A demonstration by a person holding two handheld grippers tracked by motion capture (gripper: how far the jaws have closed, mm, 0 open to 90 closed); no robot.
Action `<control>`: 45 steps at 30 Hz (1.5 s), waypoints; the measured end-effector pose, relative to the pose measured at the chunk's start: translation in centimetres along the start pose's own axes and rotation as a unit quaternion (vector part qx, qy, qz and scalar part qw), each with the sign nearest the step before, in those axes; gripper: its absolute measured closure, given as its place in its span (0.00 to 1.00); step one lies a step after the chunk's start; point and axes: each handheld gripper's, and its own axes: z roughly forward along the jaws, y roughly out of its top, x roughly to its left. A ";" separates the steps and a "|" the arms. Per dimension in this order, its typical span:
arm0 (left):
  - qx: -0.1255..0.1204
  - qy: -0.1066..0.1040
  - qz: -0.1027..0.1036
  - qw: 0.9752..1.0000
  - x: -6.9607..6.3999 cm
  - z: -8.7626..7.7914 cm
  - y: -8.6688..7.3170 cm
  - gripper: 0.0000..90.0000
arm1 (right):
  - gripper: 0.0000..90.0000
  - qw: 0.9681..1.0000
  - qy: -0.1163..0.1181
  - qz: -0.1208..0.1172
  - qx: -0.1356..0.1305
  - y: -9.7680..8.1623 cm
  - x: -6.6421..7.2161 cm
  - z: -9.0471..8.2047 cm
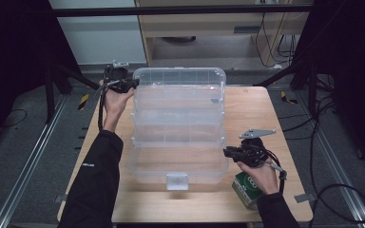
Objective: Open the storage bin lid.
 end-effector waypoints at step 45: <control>-0.015 -0.013 -0.003 1.000 2.5 -6.8 -2.5 0.74 | 0.86 1.000 -0.010 -0.009 0.006 0.1 0.2 0.0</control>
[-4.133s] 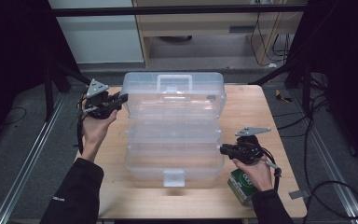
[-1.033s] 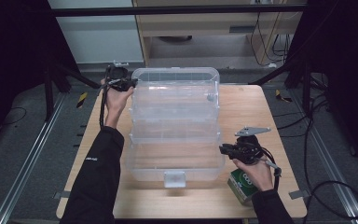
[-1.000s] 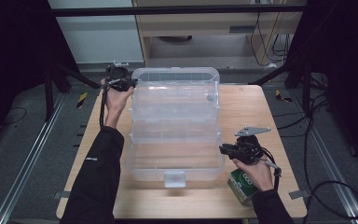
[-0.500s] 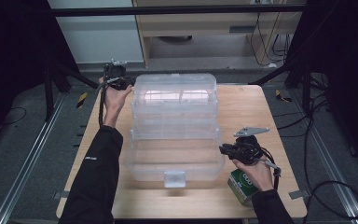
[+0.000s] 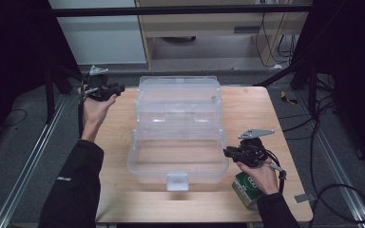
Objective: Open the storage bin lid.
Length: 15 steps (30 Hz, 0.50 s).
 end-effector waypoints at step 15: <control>-0.003 -0.081 0.047 0.996 -2.8 -6.7 -4.1 0.68 | 0.86 1.000 0.002 -0.001 0.001 0.1 -0.1 0.0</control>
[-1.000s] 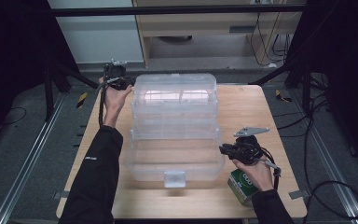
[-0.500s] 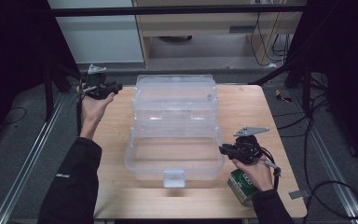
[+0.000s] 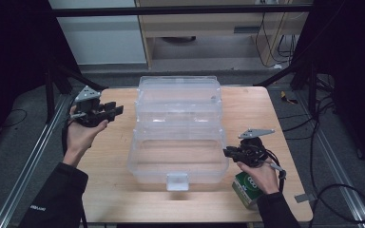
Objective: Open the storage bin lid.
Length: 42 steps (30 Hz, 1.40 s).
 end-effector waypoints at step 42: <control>0.110 -0.031 -0.001 0.993 -4.6 2.5 -9.7 0.81 | 0.87 1.000 -0.011 -0.001 0.010 0.3 0.4 0.0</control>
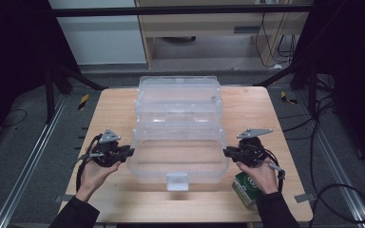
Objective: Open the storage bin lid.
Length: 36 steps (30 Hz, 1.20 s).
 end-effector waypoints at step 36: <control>-0.059 0.109 -0.087 0.989 6.6 -2.1 -3.6 0.48 | 0.27 0.993 -0.081 0.002 0.089 1.2 0.5 -5.4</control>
